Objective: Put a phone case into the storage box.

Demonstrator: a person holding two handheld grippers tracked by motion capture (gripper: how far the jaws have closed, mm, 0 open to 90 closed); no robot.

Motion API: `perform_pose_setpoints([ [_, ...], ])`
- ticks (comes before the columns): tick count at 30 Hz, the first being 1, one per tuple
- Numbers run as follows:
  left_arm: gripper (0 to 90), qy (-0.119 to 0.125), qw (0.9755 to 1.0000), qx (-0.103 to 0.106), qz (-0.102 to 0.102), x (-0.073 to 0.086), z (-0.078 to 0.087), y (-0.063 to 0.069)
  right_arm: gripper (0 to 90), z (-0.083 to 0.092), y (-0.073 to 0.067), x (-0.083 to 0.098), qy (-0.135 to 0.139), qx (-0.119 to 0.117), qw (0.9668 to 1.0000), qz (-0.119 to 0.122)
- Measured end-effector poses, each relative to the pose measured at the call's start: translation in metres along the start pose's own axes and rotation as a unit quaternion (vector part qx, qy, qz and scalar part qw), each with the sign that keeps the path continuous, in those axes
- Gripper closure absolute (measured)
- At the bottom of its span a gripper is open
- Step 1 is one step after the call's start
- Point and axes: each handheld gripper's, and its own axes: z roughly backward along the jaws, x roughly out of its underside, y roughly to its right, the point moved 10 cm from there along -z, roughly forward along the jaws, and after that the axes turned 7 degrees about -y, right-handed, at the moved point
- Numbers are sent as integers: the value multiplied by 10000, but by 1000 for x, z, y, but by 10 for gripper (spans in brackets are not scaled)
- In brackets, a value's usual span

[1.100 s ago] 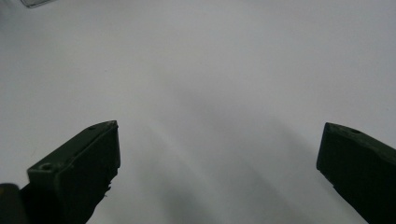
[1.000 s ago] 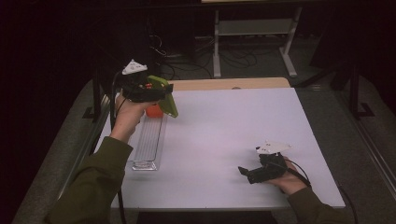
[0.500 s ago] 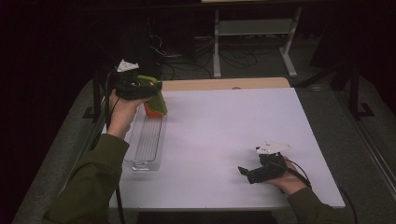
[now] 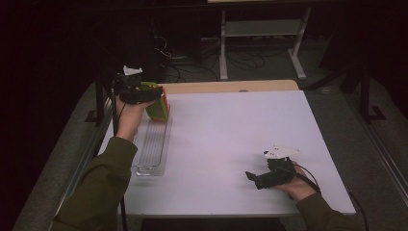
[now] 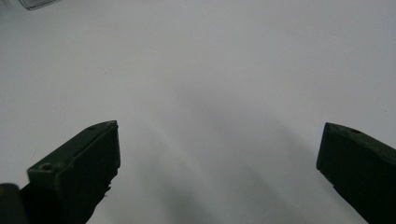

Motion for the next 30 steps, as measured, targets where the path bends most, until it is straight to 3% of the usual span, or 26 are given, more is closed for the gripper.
perform_pose_setpoints([
  [2, 147, -65, 9999, -132, -50, 3, -5, -3, 0, 0, 0, 0, 1, -2, 10000, -5],
  [12, 147, -245, 9988, -405, 79, 19, -27, -12, 0, 1, 0, -1, 27, 2, 10000, -5],
  [17, 146, -382, 9981, -467, 110, 26, -36, -14, 0, 1, 0, 0, 21, 6, 10000, 11],
  [20, 146, -486, 9974, -532, 18, 29, -40, -15, 0, 1, 0, 0, 22, 8, 10000, 21],
  [30, 143, -515, 9962, -699, 97, 32, -52, -20, 0, 1, 0, 0, 18, 5, 10000, 5],
])
